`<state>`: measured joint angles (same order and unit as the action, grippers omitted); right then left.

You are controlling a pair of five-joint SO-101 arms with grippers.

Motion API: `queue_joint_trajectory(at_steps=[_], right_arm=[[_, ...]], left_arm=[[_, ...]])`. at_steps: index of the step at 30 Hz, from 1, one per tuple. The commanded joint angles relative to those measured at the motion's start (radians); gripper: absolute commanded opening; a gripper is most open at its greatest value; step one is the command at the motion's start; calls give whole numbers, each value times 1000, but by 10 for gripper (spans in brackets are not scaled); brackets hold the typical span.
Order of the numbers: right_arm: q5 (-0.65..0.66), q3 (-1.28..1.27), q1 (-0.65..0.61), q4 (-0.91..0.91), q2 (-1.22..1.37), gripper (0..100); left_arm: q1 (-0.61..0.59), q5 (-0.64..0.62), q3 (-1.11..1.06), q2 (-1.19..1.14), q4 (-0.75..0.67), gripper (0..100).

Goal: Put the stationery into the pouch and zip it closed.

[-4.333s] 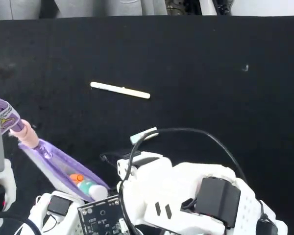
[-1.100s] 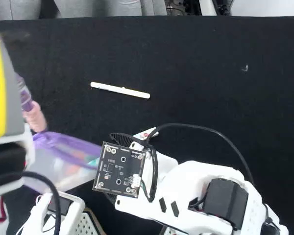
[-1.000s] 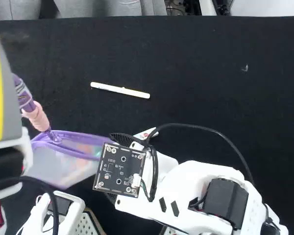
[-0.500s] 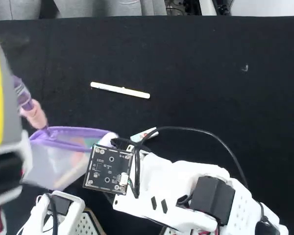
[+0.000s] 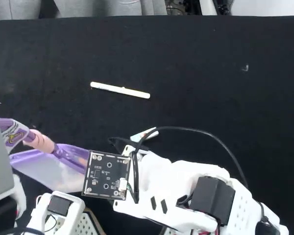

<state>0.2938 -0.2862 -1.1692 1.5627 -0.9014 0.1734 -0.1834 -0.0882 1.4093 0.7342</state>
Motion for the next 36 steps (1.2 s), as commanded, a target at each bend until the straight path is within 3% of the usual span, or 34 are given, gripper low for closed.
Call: queue_joint_trajectory(at_steps=[1,6,13,36], right_arm=[[8,2,-11,-20,-13,292],[8,7,-12,46,-16,224],[12,4,-8,192,-16,224],[63,-166,-6,198,-173,219]], left_arm=[[-5,14,-30,15,-23,29],[-5,14,-59,17,-26,29],[-5,9,-54,20,-26,29],[-5,15,-51,23,-26,29]])
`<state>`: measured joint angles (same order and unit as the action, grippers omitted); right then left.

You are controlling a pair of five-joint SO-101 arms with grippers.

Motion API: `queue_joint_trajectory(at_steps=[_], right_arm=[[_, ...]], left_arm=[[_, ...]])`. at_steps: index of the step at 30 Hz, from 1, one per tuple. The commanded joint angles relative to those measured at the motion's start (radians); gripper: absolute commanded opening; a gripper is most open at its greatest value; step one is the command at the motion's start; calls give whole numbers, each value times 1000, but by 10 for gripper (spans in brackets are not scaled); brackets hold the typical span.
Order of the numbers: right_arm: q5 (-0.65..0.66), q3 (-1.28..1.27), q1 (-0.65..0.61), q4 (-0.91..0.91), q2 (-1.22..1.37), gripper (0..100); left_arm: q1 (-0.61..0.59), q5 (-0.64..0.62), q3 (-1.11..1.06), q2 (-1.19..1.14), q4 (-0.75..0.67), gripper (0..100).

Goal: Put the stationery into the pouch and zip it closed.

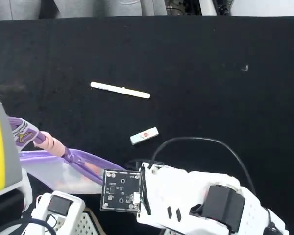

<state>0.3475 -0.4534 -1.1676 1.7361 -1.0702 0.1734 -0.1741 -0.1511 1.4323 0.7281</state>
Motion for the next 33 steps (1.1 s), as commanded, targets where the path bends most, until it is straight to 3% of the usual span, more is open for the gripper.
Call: queue_joint_trajectory(at_steps=[1,4,8,15,33], right_arm=[[9,1,-8,25,-4,218],[9,1,-6,25,-4,206],[14,-1,0,25,-4,114],[17,-1,164,25,-4,9],[66,280,180,-6,70,11]], left_arm=[[-5,6,12,0,-20,29],[-5,6,12,0,-20,29],[-5,6,12,0,-17,29],[-5,6,8,0,-15,29],[-5,-3,-50,2,-14,29]])
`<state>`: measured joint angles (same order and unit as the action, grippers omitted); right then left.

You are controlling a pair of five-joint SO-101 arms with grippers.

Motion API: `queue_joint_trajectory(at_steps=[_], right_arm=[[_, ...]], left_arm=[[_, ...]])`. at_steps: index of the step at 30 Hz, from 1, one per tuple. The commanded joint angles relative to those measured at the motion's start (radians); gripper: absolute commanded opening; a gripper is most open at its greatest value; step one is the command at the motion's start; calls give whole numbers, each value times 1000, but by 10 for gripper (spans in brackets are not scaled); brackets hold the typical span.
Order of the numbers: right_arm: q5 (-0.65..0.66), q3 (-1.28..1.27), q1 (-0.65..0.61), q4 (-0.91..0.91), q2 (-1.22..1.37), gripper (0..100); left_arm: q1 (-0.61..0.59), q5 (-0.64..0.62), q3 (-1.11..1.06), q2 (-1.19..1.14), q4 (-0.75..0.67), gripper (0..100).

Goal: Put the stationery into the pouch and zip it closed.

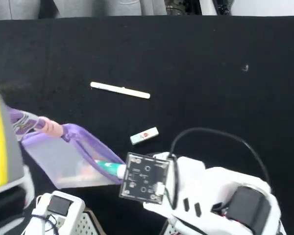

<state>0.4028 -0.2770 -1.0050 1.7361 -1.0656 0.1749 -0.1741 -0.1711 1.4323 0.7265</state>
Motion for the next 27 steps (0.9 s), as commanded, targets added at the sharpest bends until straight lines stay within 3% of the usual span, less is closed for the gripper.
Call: queue_joint_trajectory(at_steps=[1,17,19,24,27], right_arm=[[11,124,15,-6,87,11],[12,211,14,-170,302,15],[6,211,14,-172,323,69],[3,214,12,-175,341,342],[11,220,-25,-175,338,374]], left_arm=[[-7,-3,-41,2,-15,29],[-7,-5,-53,77,-20,29],[-7,-5,-53,77,-20,29],[-5,-5,-53,77,-20,29],[-5,-5,-53,77,-20,29]])
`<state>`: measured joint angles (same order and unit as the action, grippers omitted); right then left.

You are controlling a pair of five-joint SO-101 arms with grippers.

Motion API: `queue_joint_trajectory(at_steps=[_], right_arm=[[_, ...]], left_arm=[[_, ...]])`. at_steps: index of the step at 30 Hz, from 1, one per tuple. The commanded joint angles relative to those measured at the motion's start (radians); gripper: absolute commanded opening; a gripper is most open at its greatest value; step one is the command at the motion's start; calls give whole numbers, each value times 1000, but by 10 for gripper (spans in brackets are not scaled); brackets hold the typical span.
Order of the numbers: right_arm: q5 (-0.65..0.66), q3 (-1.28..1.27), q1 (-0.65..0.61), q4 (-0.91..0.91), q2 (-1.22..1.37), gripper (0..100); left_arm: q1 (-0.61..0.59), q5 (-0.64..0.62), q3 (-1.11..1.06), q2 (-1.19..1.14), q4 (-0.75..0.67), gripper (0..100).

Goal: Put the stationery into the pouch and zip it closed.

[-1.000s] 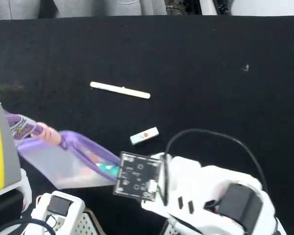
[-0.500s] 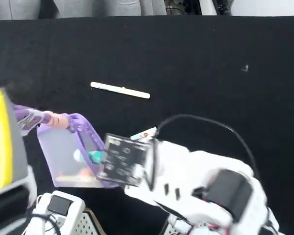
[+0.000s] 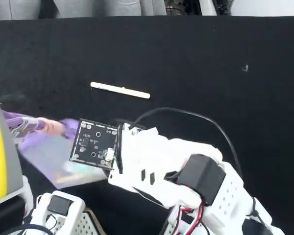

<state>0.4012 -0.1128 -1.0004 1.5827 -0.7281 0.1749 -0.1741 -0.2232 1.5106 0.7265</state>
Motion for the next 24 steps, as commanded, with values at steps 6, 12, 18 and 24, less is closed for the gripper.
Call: queue_joint_trajectory(at_steps=[6,12,18,24], right_arm=[[12,64,-38,-9,-151,374],[127,2,129,144,-282,374],[373,-263,244,163,-320,374],[537,-550,249,46,-323,374]], left_arm=[[-7,0,-1,-2,-23,29],[-94,2,-4,-3,-126,29],[-177,-6,-85,-37,-272,29],[-262,-126,-96,-84,-278,29]])
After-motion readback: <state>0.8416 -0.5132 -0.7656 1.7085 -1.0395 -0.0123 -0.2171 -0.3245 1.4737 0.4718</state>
